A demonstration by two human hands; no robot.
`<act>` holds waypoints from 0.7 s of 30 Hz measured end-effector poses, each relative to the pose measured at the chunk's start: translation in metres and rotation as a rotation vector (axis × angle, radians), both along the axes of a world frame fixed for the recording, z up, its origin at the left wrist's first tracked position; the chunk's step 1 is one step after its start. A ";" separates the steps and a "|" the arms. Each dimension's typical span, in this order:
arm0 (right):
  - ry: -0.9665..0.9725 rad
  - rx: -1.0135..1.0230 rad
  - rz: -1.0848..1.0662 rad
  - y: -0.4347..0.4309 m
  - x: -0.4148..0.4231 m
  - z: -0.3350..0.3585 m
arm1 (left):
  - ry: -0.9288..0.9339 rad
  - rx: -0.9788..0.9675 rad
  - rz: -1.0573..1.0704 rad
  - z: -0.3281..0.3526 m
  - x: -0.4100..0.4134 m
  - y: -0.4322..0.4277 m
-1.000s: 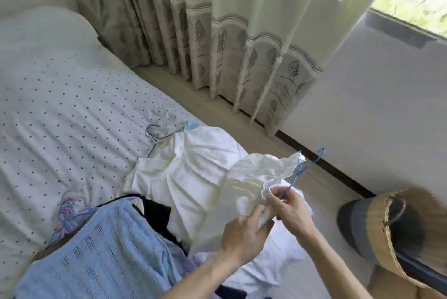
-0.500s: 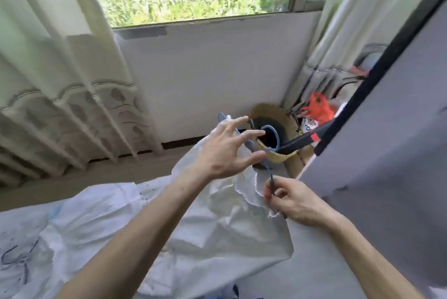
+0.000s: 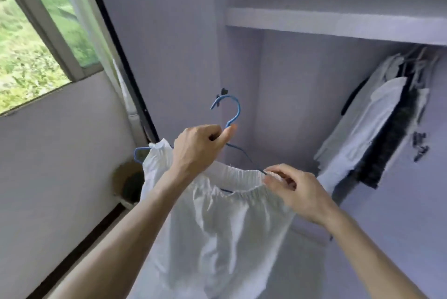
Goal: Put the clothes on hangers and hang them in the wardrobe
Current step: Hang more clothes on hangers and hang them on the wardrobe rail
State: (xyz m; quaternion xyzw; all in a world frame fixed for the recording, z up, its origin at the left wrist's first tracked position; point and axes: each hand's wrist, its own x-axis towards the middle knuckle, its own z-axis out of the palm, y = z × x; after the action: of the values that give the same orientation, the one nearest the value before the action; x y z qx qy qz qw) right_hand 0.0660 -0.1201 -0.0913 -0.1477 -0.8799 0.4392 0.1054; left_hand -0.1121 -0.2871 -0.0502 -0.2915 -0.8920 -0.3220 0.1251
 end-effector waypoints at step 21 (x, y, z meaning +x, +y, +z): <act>-0.310 0.458 -0.339 0.081 -0.006 0.040 | -0.104 0.074 -0.630 0.015 -0.061 0.192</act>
State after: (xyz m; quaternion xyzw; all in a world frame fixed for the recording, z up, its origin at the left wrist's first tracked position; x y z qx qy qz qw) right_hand 0.0604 -0.0395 -0.0508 -0.3297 -0.9242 0.1785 0.0724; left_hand -0.1729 -0.0955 -0.0351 -0.5318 -0.7507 -0.3917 -0.0157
